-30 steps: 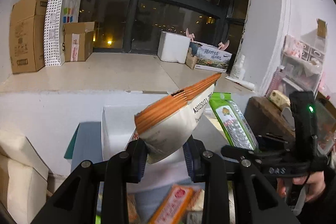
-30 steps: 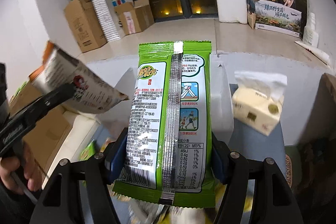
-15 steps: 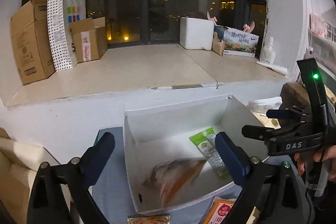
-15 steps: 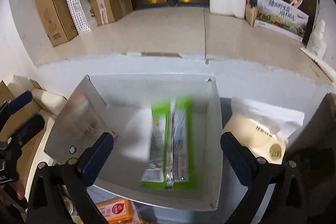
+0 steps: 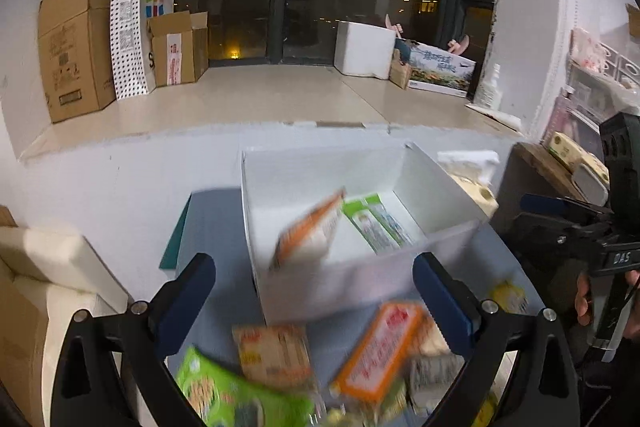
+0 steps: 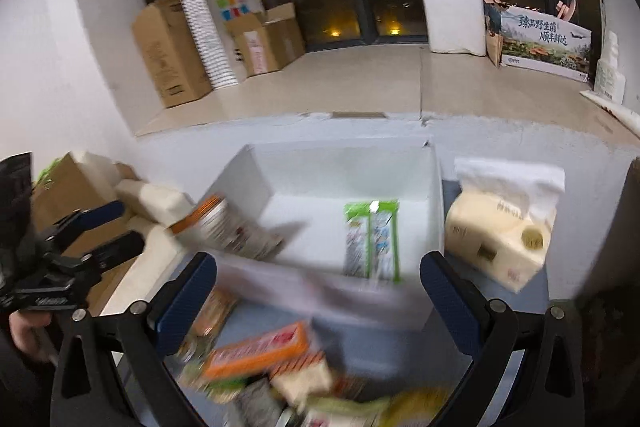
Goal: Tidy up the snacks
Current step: 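Grasp the tall white printed bag with the right gripper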
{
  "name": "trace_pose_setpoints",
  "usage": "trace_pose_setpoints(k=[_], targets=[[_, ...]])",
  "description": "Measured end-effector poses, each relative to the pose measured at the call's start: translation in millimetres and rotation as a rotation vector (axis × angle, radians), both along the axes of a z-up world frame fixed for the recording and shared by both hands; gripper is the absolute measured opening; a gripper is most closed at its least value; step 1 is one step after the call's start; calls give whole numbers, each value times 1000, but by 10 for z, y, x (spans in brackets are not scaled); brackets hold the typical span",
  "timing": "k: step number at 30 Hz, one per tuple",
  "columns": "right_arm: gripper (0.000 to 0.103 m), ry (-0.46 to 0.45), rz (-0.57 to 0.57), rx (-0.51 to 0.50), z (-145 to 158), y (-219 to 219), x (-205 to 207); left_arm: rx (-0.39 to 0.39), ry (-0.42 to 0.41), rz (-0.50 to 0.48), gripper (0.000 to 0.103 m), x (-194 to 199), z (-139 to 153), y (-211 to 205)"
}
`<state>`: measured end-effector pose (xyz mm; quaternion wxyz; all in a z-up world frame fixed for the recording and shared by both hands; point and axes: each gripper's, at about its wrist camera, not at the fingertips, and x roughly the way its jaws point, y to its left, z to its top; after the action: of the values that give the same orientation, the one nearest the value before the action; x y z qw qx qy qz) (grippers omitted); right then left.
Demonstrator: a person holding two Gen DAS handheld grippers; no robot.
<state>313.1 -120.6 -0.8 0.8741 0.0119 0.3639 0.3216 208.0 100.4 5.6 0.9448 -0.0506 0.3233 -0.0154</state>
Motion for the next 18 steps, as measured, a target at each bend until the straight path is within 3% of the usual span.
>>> trace_pose_setpoints(k=[6, 13, 18], targets=[[103, -43, -15, 61, -75, -415, -702, -17, -4, 36, 103, -674, -126, -53], [103, 20, -44, -34, -409, -711, -1222, -63, 6, 50, 103, -1299, -348, -187], [103, 58, -59, -189, -751, -700, -1352, -80, 21, 57, 103, -1491, -496, -272]])
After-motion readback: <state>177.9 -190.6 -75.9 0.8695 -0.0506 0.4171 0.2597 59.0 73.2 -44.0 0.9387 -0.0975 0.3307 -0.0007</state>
